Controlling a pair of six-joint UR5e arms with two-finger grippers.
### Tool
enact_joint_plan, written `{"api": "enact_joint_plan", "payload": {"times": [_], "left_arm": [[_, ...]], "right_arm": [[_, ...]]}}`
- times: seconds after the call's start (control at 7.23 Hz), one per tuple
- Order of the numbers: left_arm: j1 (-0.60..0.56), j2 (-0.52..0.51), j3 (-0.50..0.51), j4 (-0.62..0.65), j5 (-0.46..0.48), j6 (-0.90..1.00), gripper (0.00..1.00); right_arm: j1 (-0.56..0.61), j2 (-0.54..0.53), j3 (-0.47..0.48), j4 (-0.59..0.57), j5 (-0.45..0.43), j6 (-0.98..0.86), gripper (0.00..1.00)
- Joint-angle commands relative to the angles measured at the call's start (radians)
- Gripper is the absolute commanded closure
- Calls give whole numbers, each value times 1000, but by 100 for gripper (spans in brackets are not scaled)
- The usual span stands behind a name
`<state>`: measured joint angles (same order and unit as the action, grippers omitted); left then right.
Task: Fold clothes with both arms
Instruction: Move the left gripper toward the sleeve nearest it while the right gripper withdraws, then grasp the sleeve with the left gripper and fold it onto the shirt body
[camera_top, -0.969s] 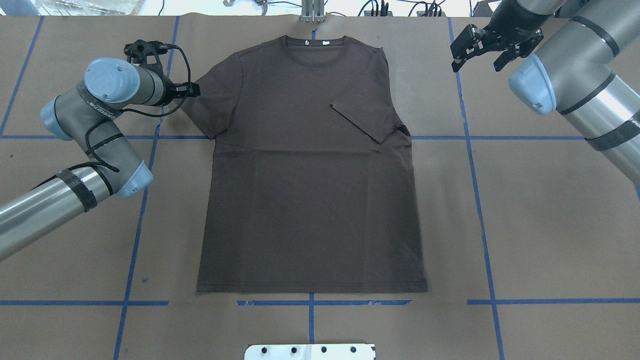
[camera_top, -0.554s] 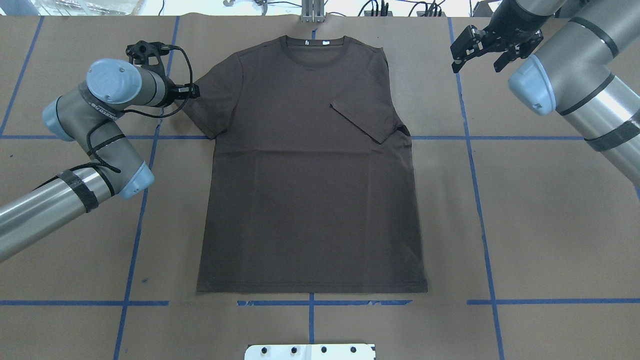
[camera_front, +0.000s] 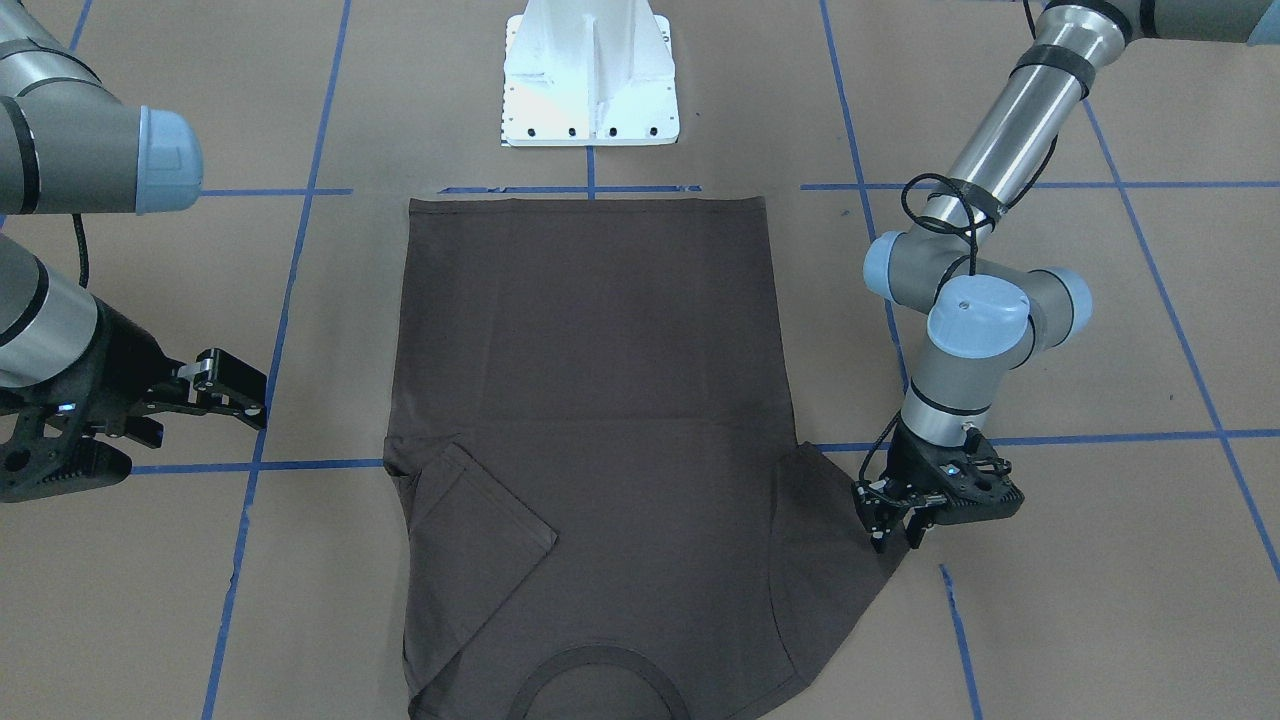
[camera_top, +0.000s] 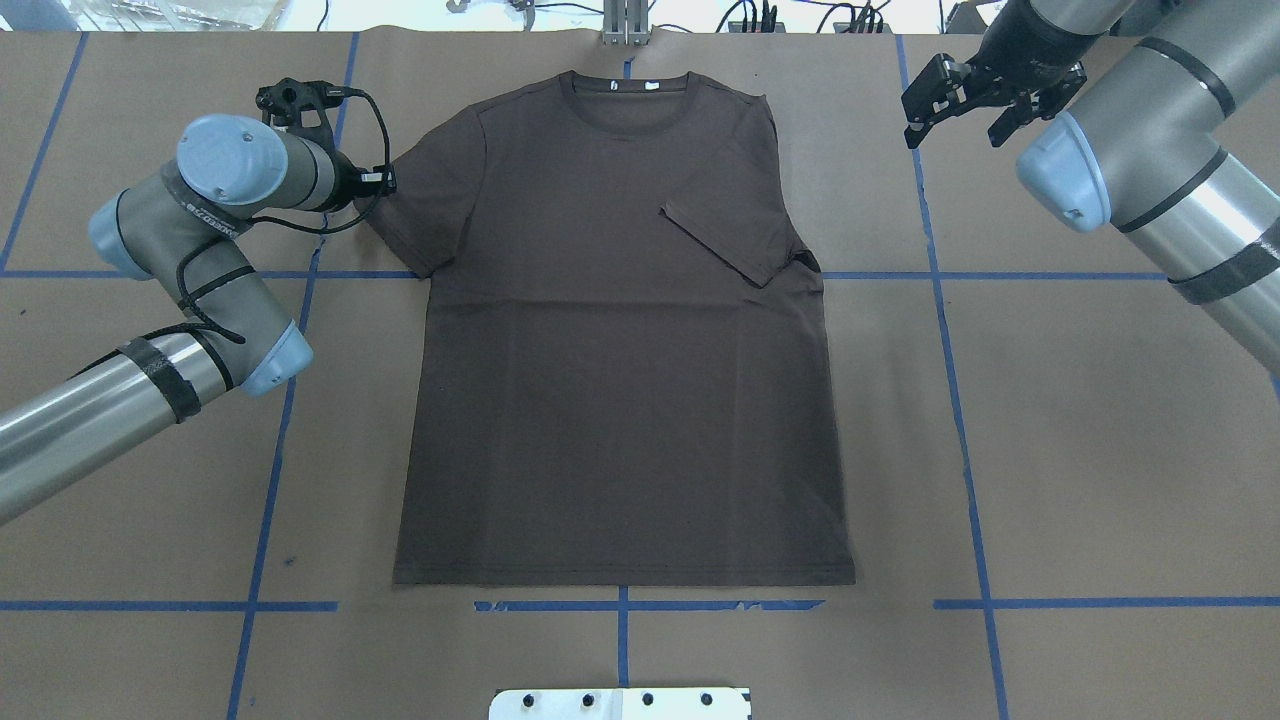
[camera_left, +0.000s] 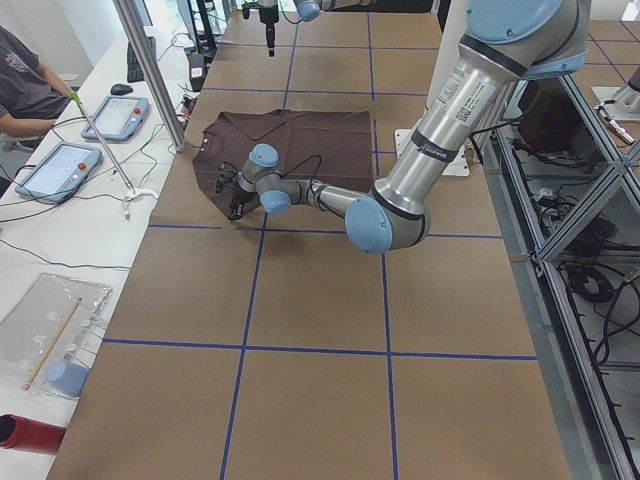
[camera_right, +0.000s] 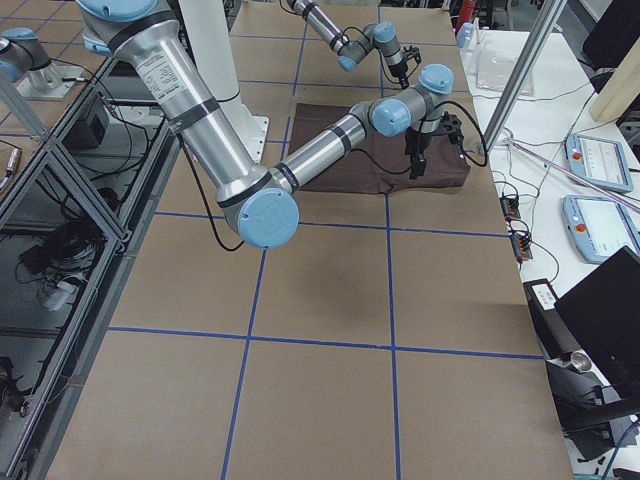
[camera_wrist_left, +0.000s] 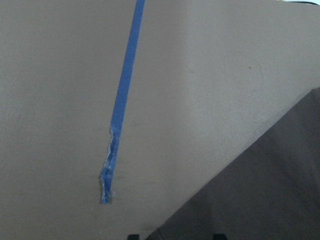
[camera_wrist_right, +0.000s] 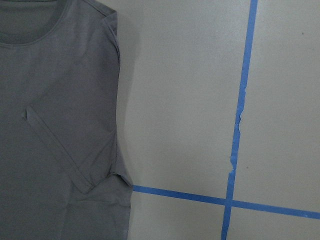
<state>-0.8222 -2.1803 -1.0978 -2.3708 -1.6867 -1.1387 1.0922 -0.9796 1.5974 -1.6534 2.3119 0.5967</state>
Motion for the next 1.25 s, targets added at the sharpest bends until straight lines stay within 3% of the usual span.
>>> {"api": "enact_joint_plan", "payload": {"times": [0.0, 0.28, 0.55, 0.69, 0.97, 1.11], "left_arm": [[0, -7, -4, 7, -1, -3, 100], [0, -21, -8, 13, -7, -3, 100], [0, -132, -62, 197, -11, -13, 100], [8, -194, -59, 221, -11, -129, 100], [60, -312, 60, 210, -8, -215, 100], [72, -340, 131, 143, -5, -225, 100]], "right_arm": [[0, -1, -7, 3, 0, 0, 0], [0, -2, -8, 3, 0, 0, 0], [0, -2, -14, 4, 0, -3, 0], [0, -4, -14, 4, 0, -2, 0], [0, -5, -17, 4, 0, -3, 0], [0, -5, -19, 6, 0, -2, 0]]}}
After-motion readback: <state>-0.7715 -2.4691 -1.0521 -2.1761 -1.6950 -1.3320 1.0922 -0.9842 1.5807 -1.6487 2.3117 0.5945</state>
